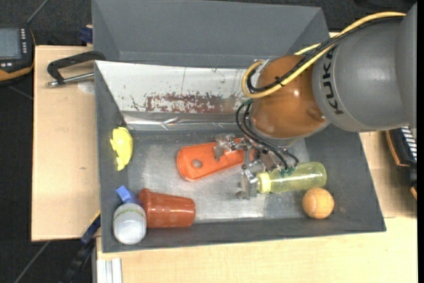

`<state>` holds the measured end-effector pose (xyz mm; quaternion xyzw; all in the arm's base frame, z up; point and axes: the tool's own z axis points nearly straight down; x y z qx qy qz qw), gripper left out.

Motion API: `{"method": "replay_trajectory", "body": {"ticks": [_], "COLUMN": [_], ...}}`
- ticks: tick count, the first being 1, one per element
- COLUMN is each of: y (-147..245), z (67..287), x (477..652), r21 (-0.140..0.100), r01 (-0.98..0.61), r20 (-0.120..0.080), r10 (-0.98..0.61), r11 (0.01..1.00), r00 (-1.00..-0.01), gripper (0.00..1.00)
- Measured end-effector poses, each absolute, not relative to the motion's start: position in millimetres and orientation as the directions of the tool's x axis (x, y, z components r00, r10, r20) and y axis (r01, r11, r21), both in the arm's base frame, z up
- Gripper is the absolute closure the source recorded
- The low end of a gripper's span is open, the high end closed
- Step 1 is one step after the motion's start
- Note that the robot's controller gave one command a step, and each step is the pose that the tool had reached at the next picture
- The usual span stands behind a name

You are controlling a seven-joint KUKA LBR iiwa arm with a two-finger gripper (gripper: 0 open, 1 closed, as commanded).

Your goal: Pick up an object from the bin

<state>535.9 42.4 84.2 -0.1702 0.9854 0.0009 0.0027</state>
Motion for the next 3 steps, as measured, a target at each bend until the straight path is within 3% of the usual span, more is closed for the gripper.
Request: {"method": "replay_trajectory", "body": {"ticks": [1, 3], "y": [43, 40], "z": [85, 112], "x": [550.4, 563.9], "r21": [0.000, 0.000], "r01": [-0.421, -0.431], "r20": [-0.011, -0.013], "r10": [-0.421, -0.431], "r11": [0.907, 0.902], "r00": [-0.907, -0.902], "gripper": [1.00, 1.00]}}
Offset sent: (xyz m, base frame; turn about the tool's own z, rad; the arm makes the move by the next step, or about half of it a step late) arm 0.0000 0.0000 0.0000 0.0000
